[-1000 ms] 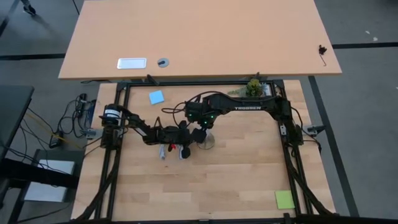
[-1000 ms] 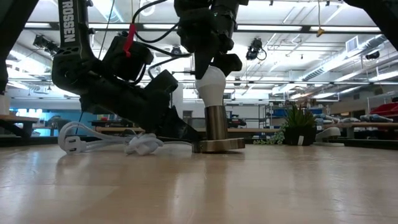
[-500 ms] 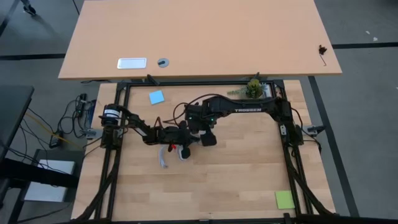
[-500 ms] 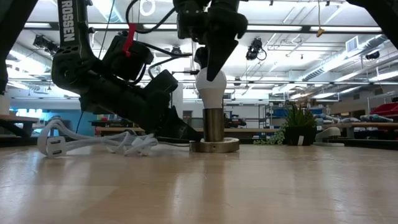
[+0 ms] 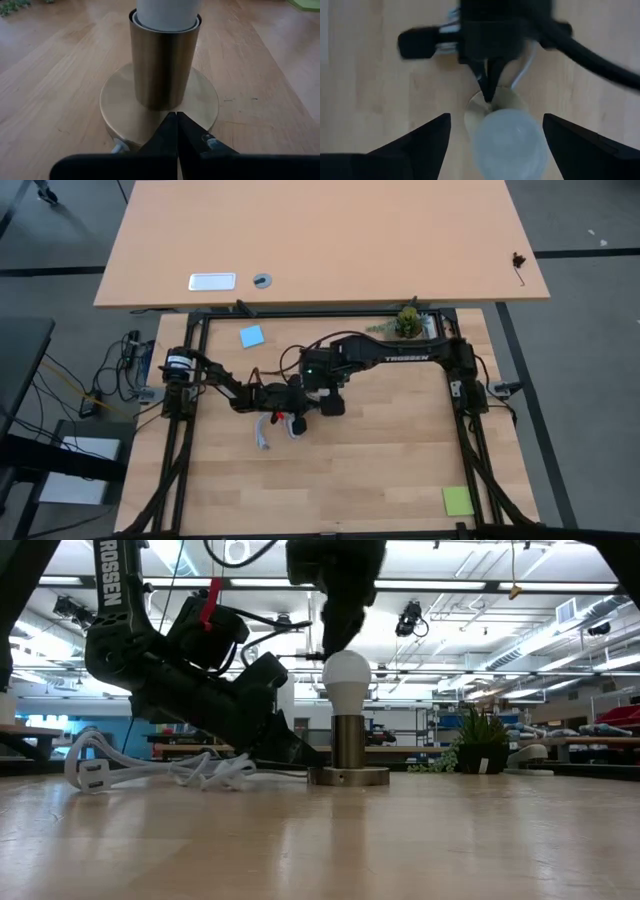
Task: Screw lightbulb
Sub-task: Remove the light bulb from the lamp
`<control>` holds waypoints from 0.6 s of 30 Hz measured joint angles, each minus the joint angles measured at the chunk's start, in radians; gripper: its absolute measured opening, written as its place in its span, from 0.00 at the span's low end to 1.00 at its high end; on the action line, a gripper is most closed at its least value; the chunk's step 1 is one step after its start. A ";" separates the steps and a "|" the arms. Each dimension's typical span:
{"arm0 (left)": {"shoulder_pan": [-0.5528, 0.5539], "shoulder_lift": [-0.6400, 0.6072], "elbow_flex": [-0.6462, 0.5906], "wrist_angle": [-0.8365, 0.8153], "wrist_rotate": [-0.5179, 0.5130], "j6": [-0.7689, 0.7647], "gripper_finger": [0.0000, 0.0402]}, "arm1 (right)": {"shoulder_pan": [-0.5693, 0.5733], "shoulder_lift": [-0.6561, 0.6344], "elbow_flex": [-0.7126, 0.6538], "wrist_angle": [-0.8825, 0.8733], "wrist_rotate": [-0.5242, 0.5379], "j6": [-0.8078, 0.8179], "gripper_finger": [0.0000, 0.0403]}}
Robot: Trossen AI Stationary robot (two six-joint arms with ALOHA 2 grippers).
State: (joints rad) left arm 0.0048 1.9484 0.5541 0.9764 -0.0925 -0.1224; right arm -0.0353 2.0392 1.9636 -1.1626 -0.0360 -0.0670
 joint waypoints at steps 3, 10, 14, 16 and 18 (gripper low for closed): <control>0.000 0.000 0.000 0.000 0.000 -0.013 0.00 | -0.012 -0.005 0.000 -0.014 0.001 0.246 0.80; 0.000 0.000 -0.001 0.000 0.000 -0.013 0.00 | -0.019 0.002 0.000 -0.040 0.026 0.499 0.80; 0.000 0.000 -0.001 0.000 0.000 -0.015 0.00 | -0.025 0.003 0.000 -0.058 0.040 0.552 0.80; 0.000 0.000 -0.001 0.001 0.000 -0.016 0.00 | -0.026 0.003 -0.005 -0.074 0.043 0.568 0.81; 0.001 0.000 -0.002 0.001 0.000 -0.016 0.00 | -0.026 0.002 -0.027 -0.058 0.043 0.576 0.81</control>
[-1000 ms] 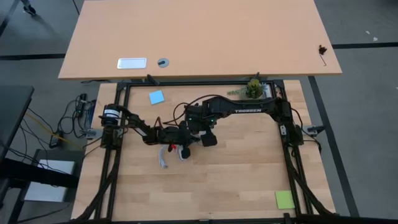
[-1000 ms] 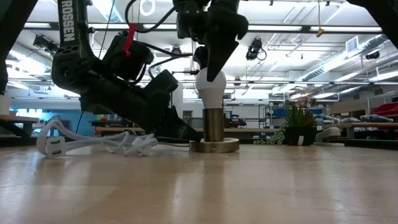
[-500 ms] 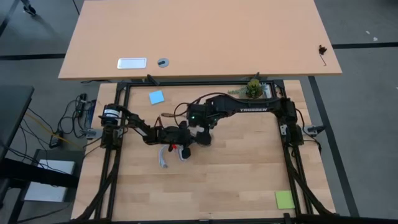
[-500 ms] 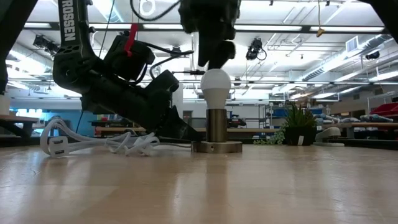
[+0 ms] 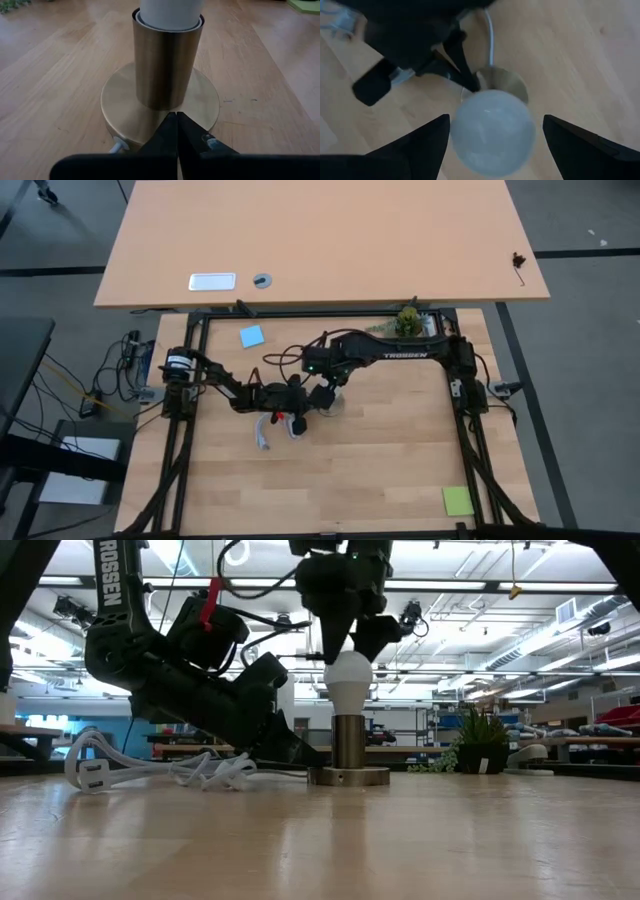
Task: Screw lightbulb
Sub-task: Remove the light bulb from the lamp
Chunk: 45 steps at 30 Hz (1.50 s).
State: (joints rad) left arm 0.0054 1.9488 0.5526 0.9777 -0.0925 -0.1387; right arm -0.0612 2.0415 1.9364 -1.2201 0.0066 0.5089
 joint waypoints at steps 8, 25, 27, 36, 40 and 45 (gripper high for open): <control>0.001 0.000 0.000 0.001 0.000 0.000 0.00 | -0.001 0.001 -0.051 0.032 -0.001 0.006 0.83; 0.002 0.001 0.000 0.000 -0.001 0.000 0.00 | -0.001 0.001 -0.067 0.058 0.000 -0.553 0.69; 0.001 0.001 0.000 0.000 0.000 0.000 0.00 | 0.000 0.001 -0.067 0.065 0.000 -0.692 0.71; 0.001 0.001 0.000 0.001 0.014 0.002 0.00 | 0.007 0.002 -0.048 0.058 0.010 -0.790 0.78; 0.002 0.001 0.000 -0.001 0.016 0.002 0.00 | 0.012 -0.003 0.002 0.033 0.012 -0.668 0.81; 0.001 0.001 0.000 -0.002 0.016 0.001 0.00 | 0.013 -0.006 0.086 0.000 0.003 -0.343 0.83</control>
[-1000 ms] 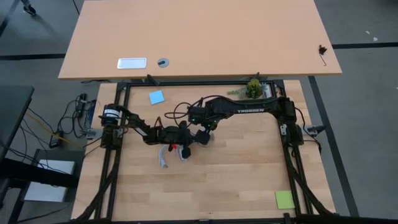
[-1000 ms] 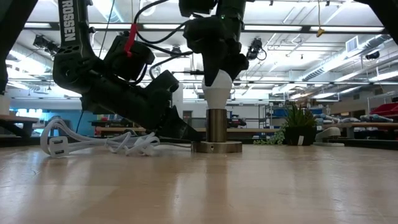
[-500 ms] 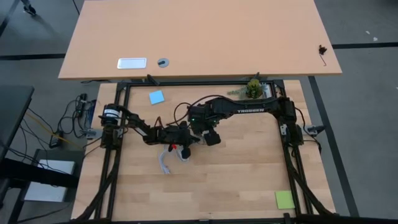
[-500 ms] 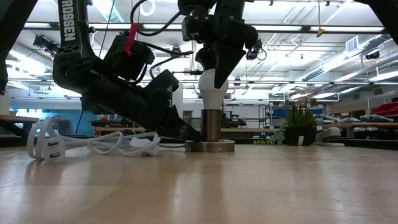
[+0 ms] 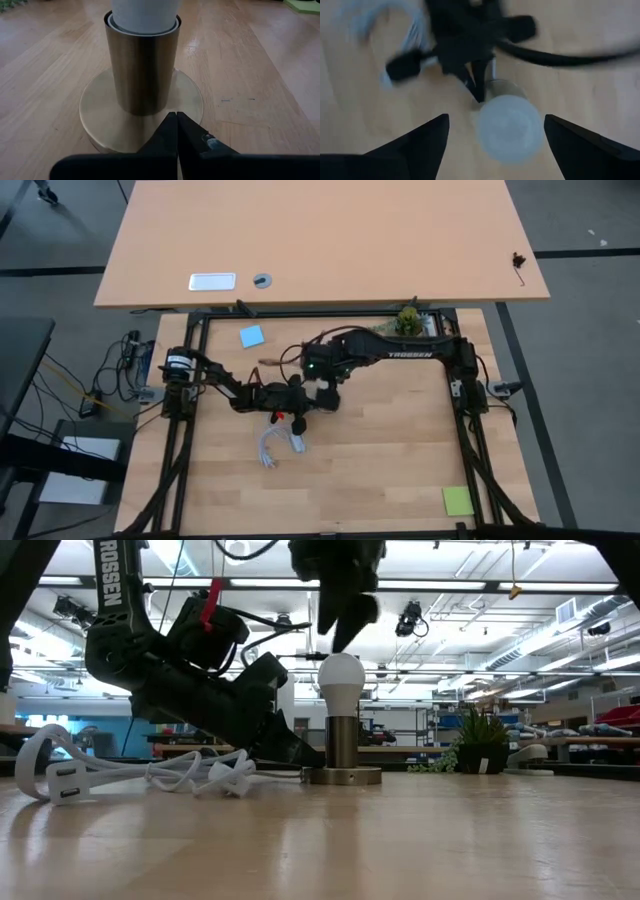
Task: Screw lightbulb
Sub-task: Remove the light bulb from the lamp
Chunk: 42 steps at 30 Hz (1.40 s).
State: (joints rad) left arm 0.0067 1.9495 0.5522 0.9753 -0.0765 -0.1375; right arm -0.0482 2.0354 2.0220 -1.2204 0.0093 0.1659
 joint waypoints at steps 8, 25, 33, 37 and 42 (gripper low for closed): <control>0.000 0.000 0.000 -0.002 -0.001 -0.001 0.00 | -0.030 0.008 -0.003 -0.036 -0.006 0.464 0.85; 0.000 0.000 0.000 -0.006 -0.003 -0.001 0.00 | -0.047 0.011 -0.139 0.080 -0.006 0.427 0.83; 0.000 0.000 0.000 -0.007 -0.003 -0.001 0.00 | -0.046 0.010 -0.139 0.081 -0.015 0.185 0.64; 0.001 0.000 0.000 -0.007 -0.004 -0.001 0.00 | -0.046 0.010 -0.138 0.081 -0.022 -0.035 0.63; 0.001 0.000 0.000 -0.007 -0.003 0.000 0.00 | -0.036 0.010 -0.138 0.078 -0.024 -0.463 0.67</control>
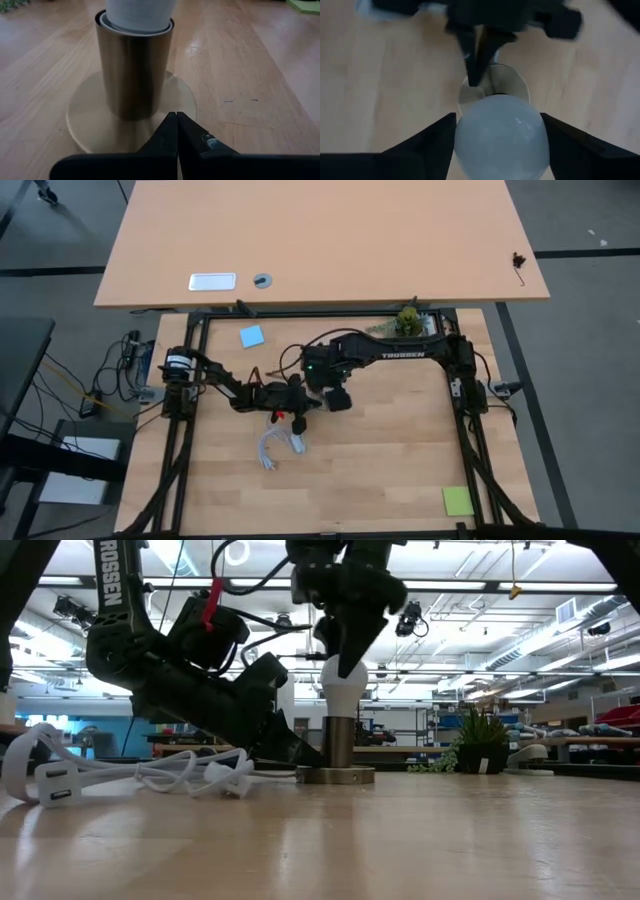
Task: Screw lightbulb
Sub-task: Remove the light bulb from the lamp
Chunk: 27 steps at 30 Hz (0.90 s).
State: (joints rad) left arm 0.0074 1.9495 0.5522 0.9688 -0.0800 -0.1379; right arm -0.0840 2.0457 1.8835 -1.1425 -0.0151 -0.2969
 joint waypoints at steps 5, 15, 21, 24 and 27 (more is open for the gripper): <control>0.000 0.000 0.000 0.000 0.001 0.001 0.00 | 0.017 -0.001 0.009 -0.008 0.027 -0.173 0.72; 0.000 0.000 0.000 -0.006 0.003 0.002 0.00 | 0.046 -0.010 0.157 -0.078 0.091 0.182 0.82; 0.000 0.000 0.000 -0.006 0.003 0.002 0.00 | 0.025 -0.011 0.187 -0.106 0.051 0.836 0.86; 0.000 0.000 0.000 -0.007 0.003 0.002 0.00 | 0.022 -0.004 0.163 -0.100 0.047 0.923 0.86; 0.000 0.000 0.000 -0.007 0.003 0.001 0.00 | 0.016 -0.003 0.114 -0.055 0.045 0.960 0.86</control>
State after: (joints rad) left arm 0.0071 1.9495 0.5518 0.9619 -0.0769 -0.1367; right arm -0.0682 2.0422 1.9973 -1.1977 0.0296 0.6633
